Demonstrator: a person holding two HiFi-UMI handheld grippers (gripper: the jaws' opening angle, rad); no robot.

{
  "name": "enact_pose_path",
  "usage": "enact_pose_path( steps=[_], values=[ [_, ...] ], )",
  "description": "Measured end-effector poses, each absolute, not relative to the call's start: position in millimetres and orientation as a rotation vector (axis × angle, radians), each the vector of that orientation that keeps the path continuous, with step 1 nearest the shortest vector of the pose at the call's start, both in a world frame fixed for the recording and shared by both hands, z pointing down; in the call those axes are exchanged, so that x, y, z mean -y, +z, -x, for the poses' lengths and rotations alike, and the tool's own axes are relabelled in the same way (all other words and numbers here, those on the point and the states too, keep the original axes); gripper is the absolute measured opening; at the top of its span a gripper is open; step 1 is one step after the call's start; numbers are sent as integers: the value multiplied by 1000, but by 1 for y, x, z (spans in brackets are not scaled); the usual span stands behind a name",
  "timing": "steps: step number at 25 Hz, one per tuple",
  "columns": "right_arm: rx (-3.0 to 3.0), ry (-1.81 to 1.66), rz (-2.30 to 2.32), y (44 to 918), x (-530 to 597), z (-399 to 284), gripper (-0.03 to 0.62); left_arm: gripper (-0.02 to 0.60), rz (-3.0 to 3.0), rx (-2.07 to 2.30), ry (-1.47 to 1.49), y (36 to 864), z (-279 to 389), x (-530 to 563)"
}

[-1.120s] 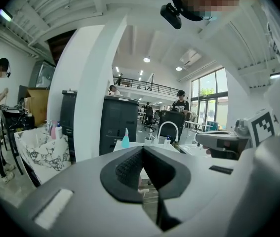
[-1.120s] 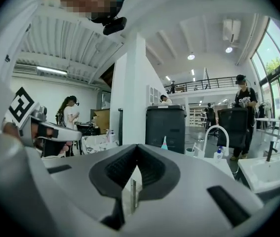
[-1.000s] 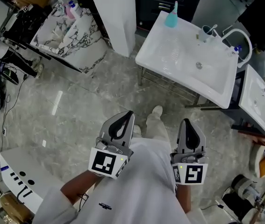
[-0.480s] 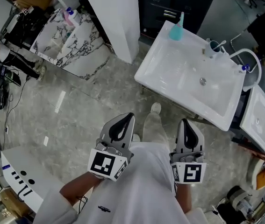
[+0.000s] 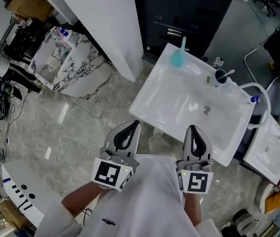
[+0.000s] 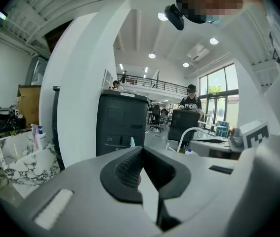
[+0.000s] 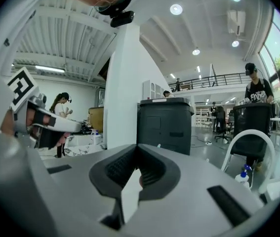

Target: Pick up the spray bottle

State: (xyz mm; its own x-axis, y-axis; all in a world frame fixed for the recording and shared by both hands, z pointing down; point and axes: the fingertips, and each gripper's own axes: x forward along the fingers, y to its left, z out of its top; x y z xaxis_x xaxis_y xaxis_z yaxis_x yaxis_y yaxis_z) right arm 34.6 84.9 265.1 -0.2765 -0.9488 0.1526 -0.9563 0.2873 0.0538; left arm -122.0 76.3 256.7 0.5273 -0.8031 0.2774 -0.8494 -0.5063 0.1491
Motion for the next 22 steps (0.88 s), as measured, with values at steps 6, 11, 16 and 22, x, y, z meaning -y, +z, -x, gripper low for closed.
enact_pose_path(
  steps=[6,11,16,22],
  values=[
    [2408,97,-1781,270,-29,-69,6,3,-2502,1423,271,257,91,-24],
    [2408,82,-1763,271,9,-84,6,3,-2483,1438,299,266,74,8],
    [2413,137,-1790,275,36,-95,6,3,-2517,1420,297,265,58,29],
    [2402,162,-1823,278,38,-98,6,3,-2529,1403,306,270,56,42]
  ],
)
